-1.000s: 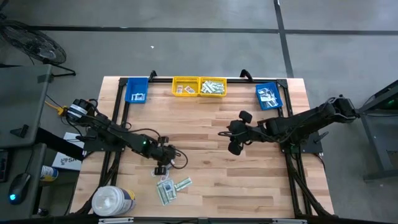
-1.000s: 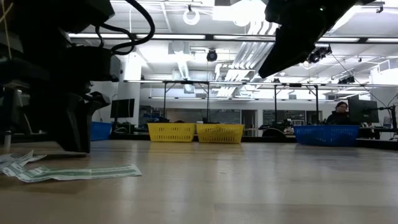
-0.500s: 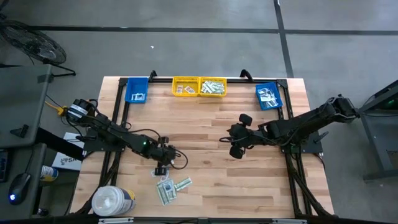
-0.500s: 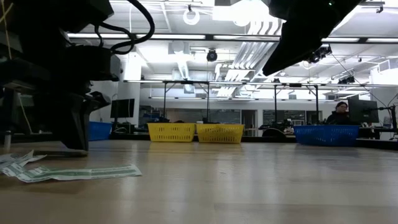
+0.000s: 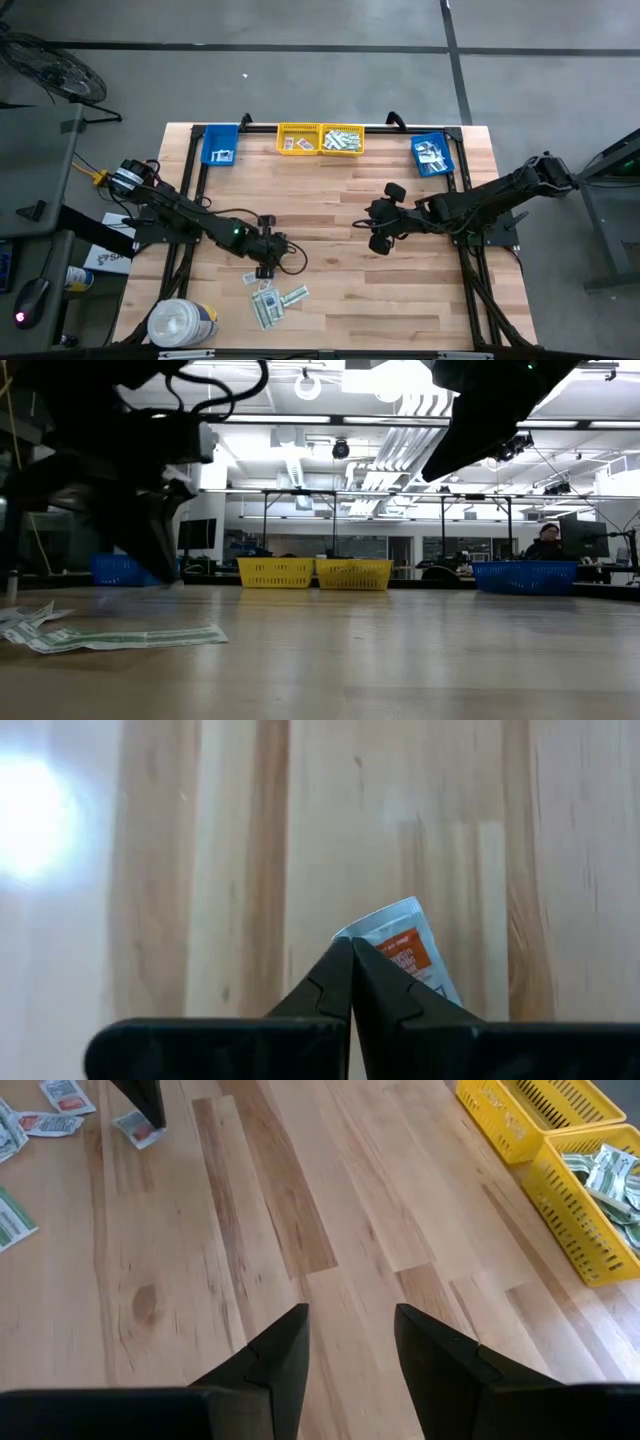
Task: Pick & Place First Aid Supplies
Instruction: Put the orange ointment pack into the left yellow bin
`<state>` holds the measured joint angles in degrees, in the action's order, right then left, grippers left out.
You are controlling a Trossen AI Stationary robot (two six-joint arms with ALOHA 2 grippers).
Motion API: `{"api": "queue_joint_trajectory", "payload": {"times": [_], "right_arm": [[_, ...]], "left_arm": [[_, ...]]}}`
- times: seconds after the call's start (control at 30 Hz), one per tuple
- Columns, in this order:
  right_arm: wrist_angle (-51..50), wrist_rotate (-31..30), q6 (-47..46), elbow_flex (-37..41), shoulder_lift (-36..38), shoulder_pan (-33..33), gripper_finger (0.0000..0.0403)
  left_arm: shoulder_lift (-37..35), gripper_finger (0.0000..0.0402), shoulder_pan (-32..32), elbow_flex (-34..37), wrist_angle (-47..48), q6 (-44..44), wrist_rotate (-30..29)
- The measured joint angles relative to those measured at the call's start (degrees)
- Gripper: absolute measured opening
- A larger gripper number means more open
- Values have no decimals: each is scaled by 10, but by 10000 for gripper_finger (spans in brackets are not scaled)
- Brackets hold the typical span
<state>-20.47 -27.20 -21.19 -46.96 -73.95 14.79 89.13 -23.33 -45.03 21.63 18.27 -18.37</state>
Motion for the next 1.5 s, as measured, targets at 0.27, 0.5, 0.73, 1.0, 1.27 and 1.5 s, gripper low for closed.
{"api": "queue_joint_trajectory", "payload": {"times": [0.27, 0.5, 0.73, 1.0, 1.27, 1.5], "right_arm": [[2, -11, 0, 0, 0, 0, 142], [2, -18, -8, 0, 0, 0, 142], [2, -26, -11, 0, 0, 0, 142], [2, -23, -13, 0, 0, 0, 142], [2, -23, -10, 0, 0, 0, 142], [-1, -23, -9, 0, 0, 0, 142]], "left_arm": [[-1, 0, 0, -28, -1, 0, -77], [-1, 0, 2, -37, -4, 0, -175], [-2, 0, 69, -37, -21, -24, -263], [-2, 0, 203, -37, -94, -139, -269], [-2, 0, 334, -38, -219, -226, -214], [-1, 0, 433, -38, -299, -226, -156]]}}
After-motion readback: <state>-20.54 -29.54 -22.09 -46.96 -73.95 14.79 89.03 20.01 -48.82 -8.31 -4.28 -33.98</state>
